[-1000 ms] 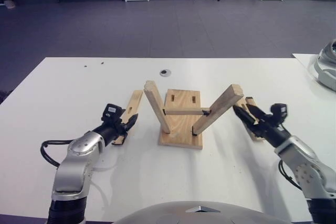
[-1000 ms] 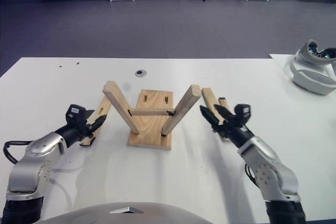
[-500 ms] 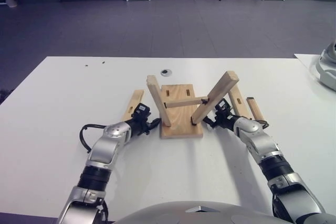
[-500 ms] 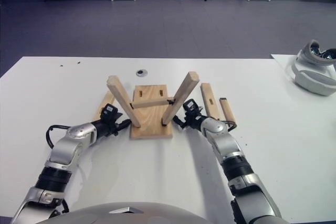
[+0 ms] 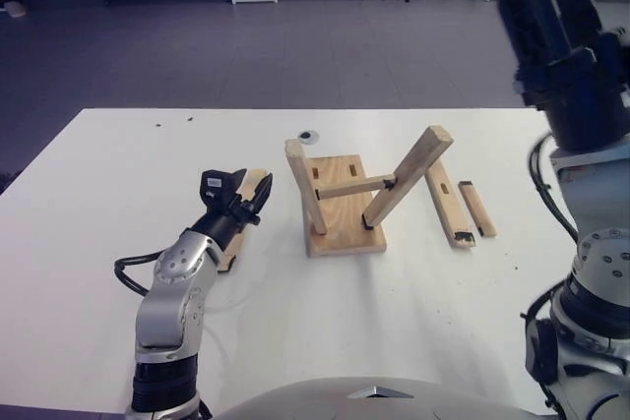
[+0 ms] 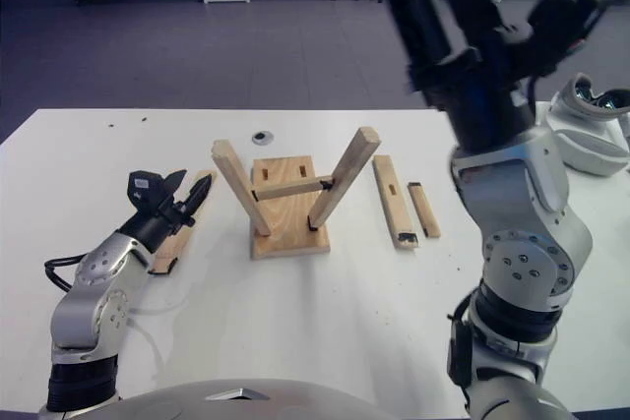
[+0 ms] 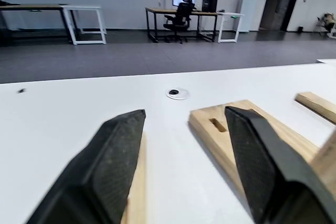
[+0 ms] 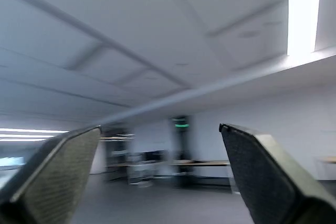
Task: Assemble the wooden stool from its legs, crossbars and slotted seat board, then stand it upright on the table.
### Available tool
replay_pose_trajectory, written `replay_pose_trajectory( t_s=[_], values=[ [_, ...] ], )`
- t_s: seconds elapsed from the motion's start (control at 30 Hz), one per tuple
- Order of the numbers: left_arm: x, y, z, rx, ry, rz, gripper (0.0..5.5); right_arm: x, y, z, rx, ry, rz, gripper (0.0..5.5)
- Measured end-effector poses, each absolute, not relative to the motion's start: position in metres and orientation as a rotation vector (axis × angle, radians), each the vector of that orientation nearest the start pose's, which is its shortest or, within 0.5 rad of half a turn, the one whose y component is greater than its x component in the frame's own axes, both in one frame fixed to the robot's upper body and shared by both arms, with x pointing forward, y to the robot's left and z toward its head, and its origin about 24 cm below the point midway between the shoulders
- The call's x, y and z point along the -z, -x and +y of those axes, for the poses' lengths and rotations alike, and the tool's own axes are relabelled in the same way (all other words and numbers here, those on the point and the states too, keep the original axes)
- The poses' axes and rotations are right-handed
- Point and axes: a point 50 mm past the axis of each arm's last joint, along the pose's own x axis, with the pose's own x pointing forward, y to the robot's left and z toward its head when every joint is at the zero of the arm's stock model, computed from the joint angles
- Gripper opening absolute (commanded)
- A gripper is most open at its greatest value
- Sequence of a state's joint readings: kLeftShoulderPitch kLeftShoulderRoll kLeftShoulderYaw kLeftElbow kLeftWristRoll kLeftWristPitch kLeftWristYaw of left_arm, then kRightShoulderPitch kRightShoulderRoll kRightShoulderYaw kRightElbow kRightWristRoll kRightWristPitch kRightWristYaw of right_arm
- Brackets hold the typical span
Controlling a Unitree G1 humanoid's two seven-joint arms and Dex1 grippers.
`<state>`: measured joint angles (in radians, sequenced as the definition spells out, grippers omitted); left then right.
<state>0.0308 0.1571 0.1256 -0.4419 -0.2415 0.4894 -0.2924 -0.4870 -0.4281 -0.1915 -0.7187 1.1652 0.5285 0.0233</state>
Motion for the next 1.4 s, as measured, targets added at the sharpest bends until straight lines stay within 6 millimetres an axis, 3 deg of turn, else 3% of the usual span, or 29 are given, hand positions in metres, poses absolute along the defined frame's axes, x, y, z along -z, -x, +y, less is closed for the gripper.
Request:
replay_pose_trajectory(
  t_s=[0.07,0.1,0.27,0.3,0.47,0.73,0.8,0.87,0.9,0.93,1.07,1.2,1.27,1.3,1.37,1.4],
  values=[
    [-0.098,-0.240,0.178,0.237,0.071,0.049,2.80,-0.246,-0.219,-0.110,-0.966,-0.385,-0.305,4.21],
    [-0.099,-0.241,0.177,0.236,0.071,0.047,2.80,-0.228,-0.222,-0.105,-0.969,-0.367,-0.191,4.21],
    [-0.098,-0.242,0.169,0.267,0.060,0.053,2.80,-0.179,-0.231,-0.106,-0.759,-0.276,0.033,4.21],
    [-0.096,-0.241,0.168,0.270,0.060,0.060,2.80,-0.179,-0.229,-0.105,-0.744,-0.276,0.033,4.21],
    [-0.091,-0.238,0.169,0.245,0.053,0.090,2.80,-0.176,-0.216,-0.098,-0.691,-0.241,0.009,3.16],
    [-0.090,-0.237,0.167,0.254,0.046,0.112,2.80,-0.186,-0.217,-0.092,-0.591,-0.165,-0.136,1.40],
    [-0.089,-0.237,0.167,0.254,0.046,0.119,2.80,-0.174,-0.221,-0.089,-0.579,-0.125,-0.061,1.08],
    [-0.089,-0.237,0.167,0.254,0.046,0.123,2.80,-0.153,-0.226,-0.091,-0.525,-0.094,0.074,0.72],
    [-0.088,-0.237,0.167,0.252,0.045,0.129,2.80,-0.132,-0.228,-0.095,-0.475,-0.108,0.203,0.46],
    [-0.088,-0.237,0.167,0.252,0.046,0.131,2.80,-0.130,-0.229,-0.094,-0.472,-0.145,0.235,0.14],
    [-0.087,-0.237,0.167,0.247,0.046,0.137,2.80,-0.124,-0.225,-0.090,-0.487,-0.309,0.309,0.02],
    [-0.086,-0.237,0.165,0.244,0.044,0.139,2.80,-0.129,-0.226,-0.091,-0.524,-0.299,0.267,0.02],
    [-0.087,-0.237,0.164,0.237,0.044,0.141,2.80,-0.135,-0.225,-0.089,-0.586,-0.288,0.207,0.02],
    [-0.090,-0.233,0.163,0.236,0.047,0.133,2.80,-0.149,-0.221,-0.092,-0.656,-0.263,0.110,0.02],
    [-0.103,-0.222,0.157,0.240,0.076,0.078,2.80,-0.169,-0.210,-0.104,-0.806,-0.208,-0.020,0.02],
    [-0.111,-0.215,0.154,0.235,0.099,0.043,2.80,-0.169,-0.205,-0.115,-0.849,-0.185,-0.021,0.02]
  ],
)
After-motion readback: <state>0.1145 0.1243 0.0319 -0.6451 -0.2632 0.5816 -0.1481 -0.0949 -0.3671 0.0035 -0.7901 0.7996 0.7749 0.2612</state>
